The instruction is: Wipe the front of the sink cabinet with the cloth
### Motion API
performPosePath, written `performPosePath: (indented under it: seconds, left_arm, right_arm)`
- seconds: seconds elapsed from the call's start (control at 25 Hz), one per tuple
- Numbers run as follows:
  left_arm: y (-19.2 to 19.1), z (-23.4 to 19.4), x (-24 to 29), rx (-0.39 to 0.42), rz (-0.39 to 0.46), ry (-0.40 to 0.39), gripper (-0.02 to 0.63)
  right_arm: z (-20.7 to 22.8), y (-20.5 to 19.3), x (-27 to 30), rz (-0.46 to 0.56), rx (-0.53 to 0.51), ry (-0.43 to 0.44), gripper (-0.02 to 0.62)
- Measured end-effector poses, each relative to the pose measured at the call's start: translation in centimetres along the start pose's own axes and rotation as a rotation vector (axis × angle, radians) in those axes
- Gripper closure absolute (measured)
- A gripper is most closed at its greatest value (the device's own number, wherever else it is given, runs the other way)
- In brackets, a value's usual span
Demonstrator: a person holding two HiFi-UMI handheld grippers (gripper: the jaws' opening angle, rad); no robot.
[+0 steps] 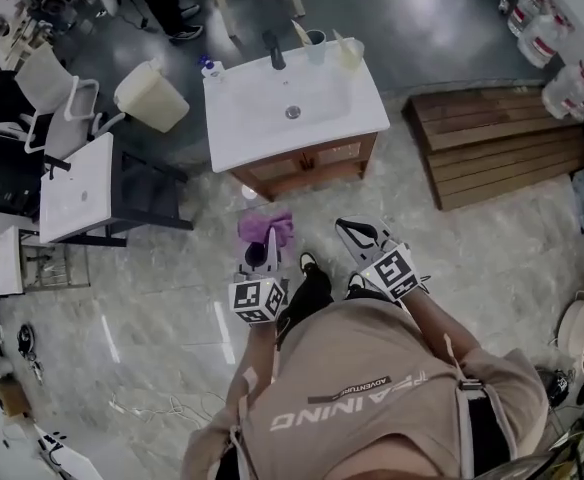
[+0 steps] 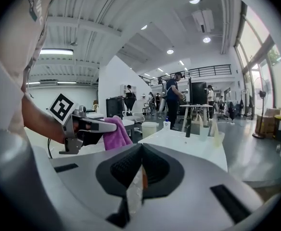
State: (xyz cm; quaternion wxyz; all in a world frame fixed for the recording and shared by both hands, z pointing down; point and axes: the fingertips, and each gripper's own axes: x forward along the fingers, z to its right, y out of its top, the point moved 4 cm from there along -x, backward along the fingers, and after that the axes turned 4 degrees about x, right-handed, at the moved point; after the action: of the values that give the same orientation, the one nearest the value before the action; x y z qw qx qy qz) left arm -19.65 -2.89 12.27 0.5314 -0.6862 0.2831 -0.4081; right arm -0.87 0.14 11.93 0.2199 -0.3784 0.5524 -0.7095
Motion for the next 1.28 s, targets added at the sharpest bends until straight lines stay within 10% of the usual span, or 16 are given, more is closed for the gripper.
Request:
performPosePath:
  seconds: [0.68,1.28]
  left_arm:
    - [-0.4,-11.5,7.0,-0.026,0.005,-0.052,0.569]
    - [-16.4,-15.2,16.2,-0.049,0.072,0.046,0.569]
  right_arm:
    - [1.3,4.1,13.6,0.02,0.075,-0.018,0.584]
    - [6.7,-13.5,23.6,0.065,0.081,0.063,0.584]
